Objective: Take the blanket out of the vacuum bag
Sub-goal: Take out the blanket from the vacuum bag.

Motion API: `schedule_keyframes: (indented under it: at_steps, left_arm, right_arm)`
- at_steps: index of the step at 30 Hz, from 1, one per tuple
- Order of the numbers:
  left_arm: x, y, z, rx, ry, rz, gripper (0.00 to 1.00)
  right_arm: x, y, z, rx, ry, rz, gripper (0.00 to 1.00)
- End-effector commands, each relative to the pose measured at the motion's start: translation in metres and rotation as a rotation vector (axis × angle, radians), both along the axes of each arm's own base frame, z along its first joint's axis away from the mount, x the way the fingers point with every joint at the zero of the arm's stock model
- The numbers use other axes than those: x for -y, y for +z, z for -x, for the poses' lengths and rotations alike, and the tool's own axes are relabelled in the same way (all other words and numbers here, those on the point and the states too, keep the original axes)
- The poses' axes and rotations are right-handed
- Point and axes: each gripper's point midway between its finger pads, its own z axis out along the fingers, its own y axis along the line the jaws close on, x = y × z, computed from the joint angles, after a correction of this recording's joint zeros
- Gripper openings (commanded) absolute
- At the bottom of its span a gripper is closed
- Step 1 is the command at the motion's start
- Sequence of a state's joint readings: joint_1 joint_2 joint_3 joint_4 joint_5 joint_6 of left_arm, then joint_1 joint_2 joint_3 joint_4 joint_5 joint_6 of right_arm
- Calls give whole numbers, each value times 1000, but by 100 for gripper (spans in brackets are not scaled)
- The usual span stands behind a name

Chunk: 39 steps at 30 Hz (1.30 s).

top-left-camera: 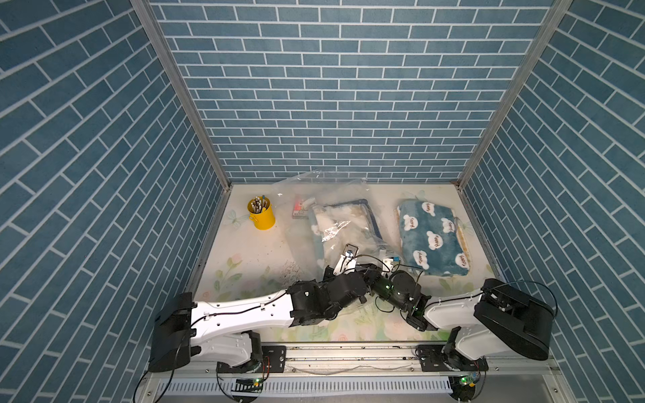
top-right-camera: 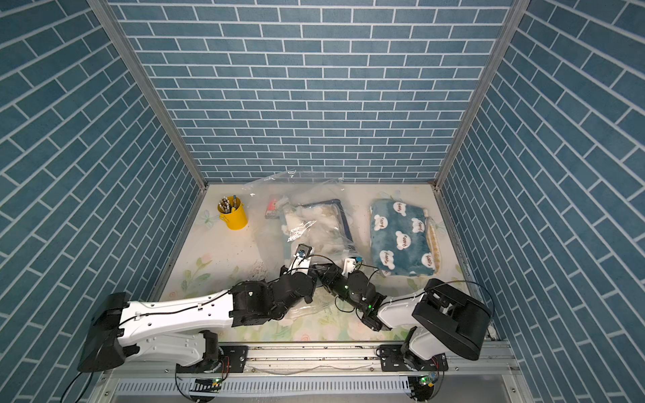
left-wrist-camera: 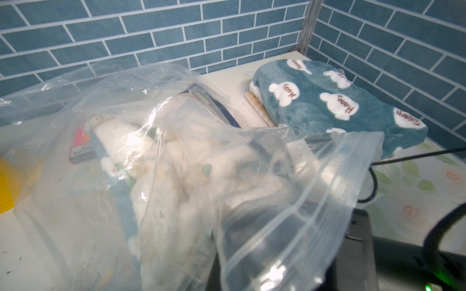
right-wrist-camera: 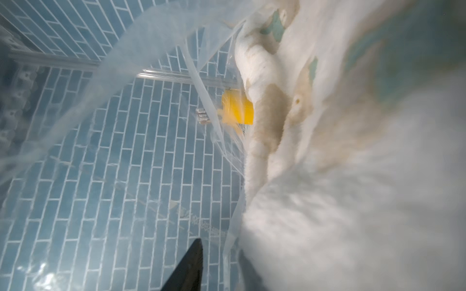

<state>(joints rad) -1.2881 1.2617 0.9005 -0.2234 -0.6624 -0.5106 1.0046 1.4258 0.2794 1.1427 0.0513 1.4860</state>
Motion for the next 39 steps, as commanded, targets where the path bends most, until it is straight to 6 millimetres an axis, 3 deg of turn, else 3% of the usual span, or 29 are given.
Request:
schedule_keyframes:
  at_steps: [1, 7, 15, 32, 39]
  left_arm:
    - [-4, 6, -2, 26, 14, 6, 0]
    - [-5, 4, -1, 22, 14, 5, 0]
    - [-5, 5, -1, 19, 14, 8, 0]
    - [-5, 16, 3, 27, -18, 65, 0]
    - [-2, 12, 5, 21, -37, 64, 0]
  right_arm:
    - [2, 5, -9, 39, -17, 41, 51]
    - [-3, -21, -5, -13, 6, 71, 53]
    - [-1, -32, 0, -37, 1, 90, 57]
    - [0, -35, -28, -61, -145, 137, 61]
    - [-3, -28, -38, -65, -203, 27, 59]
